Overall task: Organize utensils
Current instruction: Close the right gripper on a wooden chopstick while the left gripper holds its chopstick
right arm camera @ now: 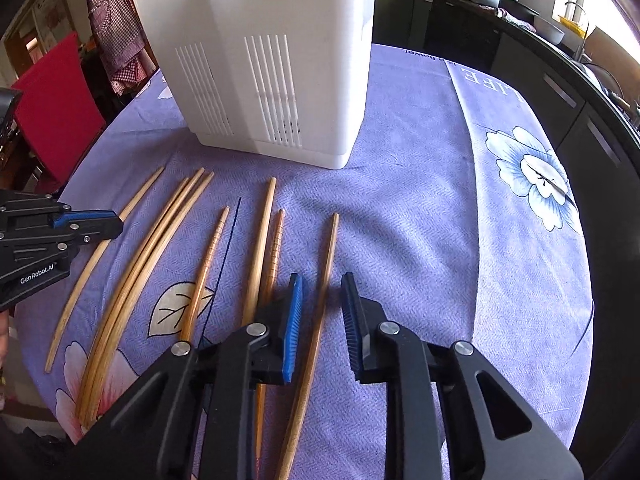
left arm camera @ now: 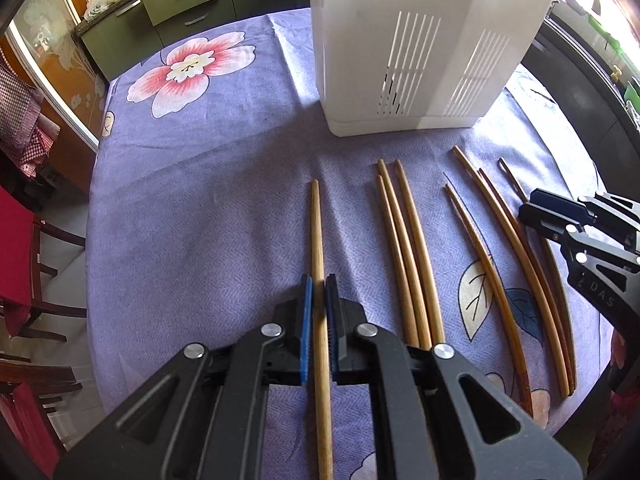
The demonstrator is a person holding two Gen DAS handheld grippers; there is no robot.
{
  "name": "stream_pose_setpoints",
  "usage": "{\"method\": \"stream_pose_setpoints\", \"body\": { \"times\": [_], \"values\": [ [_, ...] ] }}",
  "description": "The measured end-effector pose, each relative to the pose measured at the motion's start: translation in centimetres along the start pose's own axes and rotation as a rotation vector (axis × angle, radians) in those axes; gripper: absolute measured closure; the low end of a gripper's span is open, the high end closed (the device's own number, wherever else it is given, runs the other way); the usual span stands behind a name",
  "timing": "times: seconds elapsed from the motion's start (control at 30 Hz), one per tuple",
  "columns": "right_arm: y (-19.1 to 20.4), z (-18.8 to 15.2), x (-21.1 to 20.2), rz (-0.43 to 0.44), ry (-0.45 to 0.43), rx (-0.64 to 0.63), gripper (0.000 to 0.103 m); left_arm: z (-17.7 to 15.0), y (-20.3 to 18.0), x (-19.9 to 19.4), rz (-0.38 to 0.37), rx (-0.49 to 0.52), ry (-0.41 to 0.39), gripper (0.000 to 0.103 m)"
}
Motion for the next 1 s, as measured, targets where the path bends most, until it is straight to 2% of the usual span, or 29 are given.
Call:
{"method": "stream_pose_setpoints", "body": {
  "times": [0.07, 0.1, 0.3, 0.53, 0.7, 1.0],
  "values": [
    [0.2, 0.0, 0.0, 0.001, 0.001, 0.0, 0.096, 0.0, 0.0, 0.0, -0.003, 0.0, -0.001, 0.096],
    [0.3, 0.1, 0.0, -0.002, 0.002, 0.0, 0.096, 0.0, 0.1, 0.0, -0.007, -0.002, -0.001, 0.096],
    [-0.3, 0.3, -1.6, 0.033, -0.027, 0.049, 0.097, 0.0, 0.3, 0.0, -0.025, -0.009, -0.005, 0.096],
    [-1.8, 2.1, -7.1, 0.065, -0.153, 0.096, 0.097, 0.4, 1.0, -0.1, -0.078, -0.048, -0.009, 0.096],
    [-2.8, 3.5, -10.7, 0.083, -0.249, 0.125, 0.097, 1.3, 1.0, -2.3, -0.09, -0.038, -0.07, 0.096],
    [-2.9, 4.1, -14.0, 0.099, -0.316, 0.14, 0.097, 3.3, 1.0, -8.4, -0.105, -0.015, -0.208, 0.096]
  ]
}}
Point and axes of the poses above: each gripper's, at about its wrist camera, not at the fingertips, and x roughly the way its jaws point, y to its left, z to its top, the point moved 2 cm from there along x, roughly the way its jaws point, and after that the axes turned 13 degrees about -y, right-handed, at the moved point
